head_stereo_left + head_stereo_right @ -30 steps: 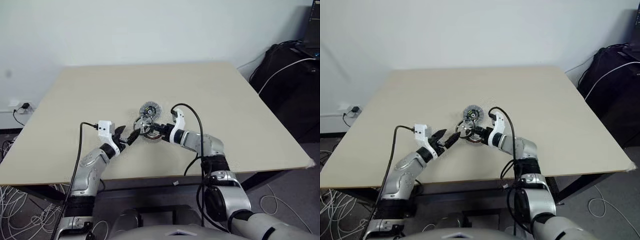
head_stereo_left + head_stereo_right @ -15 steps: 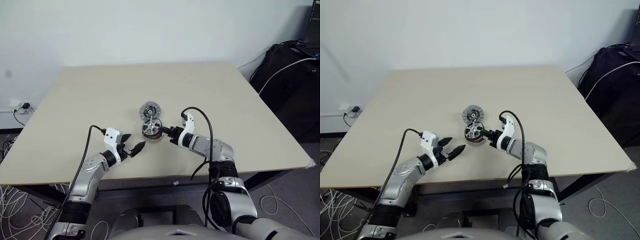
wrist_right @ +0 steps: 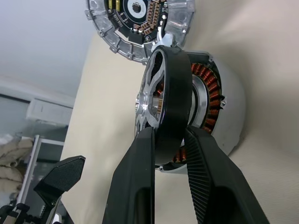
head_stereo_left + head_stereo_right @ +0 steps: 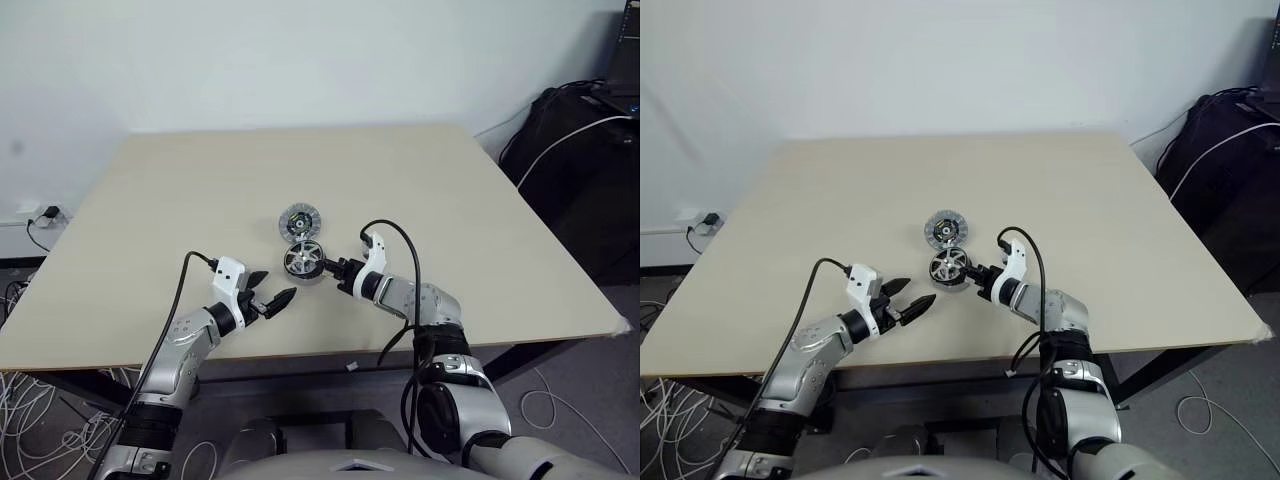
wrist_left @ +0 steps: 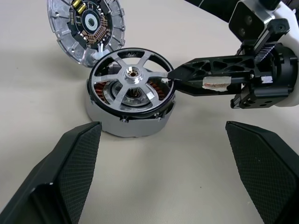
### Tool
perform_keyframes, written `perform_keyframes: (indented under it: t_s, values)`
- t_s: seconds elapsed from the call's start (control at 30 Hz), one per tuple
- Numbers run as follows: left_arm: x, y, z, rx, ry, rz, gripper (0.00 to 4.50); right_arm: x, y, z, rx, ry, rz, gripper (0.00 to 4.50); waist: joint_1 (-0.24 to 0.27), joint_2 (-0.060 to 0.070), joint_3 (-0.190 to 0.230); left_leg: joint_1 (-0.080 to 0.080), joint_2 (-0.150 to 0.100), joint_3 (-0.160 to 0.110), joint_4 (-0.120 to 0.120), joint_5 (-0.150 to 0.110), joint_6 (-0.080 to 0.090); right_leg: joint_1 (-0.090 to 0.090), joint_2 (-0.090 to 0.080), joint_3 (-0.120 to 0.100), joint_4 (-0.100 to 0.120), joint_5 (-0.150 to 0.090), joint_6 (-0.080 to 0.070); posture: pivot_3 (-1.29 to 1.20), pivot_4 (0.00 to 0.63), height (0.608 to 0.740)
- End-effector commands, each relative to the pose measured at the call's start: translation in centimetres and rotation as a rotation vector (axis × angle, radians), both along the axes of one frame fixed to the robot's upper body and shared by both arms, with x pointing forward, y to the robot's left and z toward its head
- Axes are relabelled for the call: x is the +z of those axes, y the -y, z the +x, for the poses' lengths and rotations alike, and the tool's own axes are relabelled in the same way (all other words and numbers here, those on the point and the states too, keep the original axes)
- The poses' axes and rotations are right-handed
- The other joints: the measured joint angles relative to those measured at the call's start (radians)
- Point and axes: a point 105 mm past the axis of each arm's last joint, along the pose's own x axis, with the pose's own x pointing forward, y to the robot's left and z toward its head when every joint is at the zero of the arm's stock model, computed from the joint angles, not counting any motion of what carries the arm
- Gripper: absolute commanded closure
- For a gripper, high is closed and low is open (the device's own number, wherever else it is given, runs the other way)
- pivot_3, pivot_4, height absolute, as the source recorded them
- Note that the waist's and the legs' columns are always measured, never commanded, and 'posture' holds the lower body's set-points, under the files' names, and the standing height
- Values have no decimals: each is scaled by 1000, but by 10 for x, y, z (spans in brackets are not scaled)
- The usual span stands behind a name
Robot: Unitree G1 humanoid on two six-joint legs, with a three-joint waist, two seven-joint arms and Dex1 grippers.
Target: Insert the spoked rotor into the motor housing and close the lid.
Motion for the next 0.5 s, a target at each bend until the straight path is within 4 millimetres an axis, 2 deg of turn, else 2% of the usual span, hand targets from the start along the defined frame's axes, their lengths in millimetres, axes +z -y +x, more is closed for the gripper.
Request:
perform_keyframes:
  t_s: [0.03, 0.33, 0.5]
  values:
    - [13, 3, 2, -19, 49, 4, 0, 9, 1, 7, -25, 28, 25, 3535, 0, 0, 0, 0, 0, 0, 0, 0, 0, 0, 0, 0, 0, 0, 0, 0, 0, 740]
    - [13, 4, 1, -21, 41, -2, 0, 15, 4, 11, -40, 52, 11, 761, 0, 1, -1, 1, 0, 0, 1, 0, 0, 1, 0, 0, 0, 0, 0, 0, 0, 740]
    - [13, 6, 1, -23, 39, -8, 0, 32, 7, 14, -35, 109, 6, 761, 2, 2, -1, 1, 0, 0, 2, 0, 0, 1, 0, 0, 0, -2, -4, 0, 0, 740]
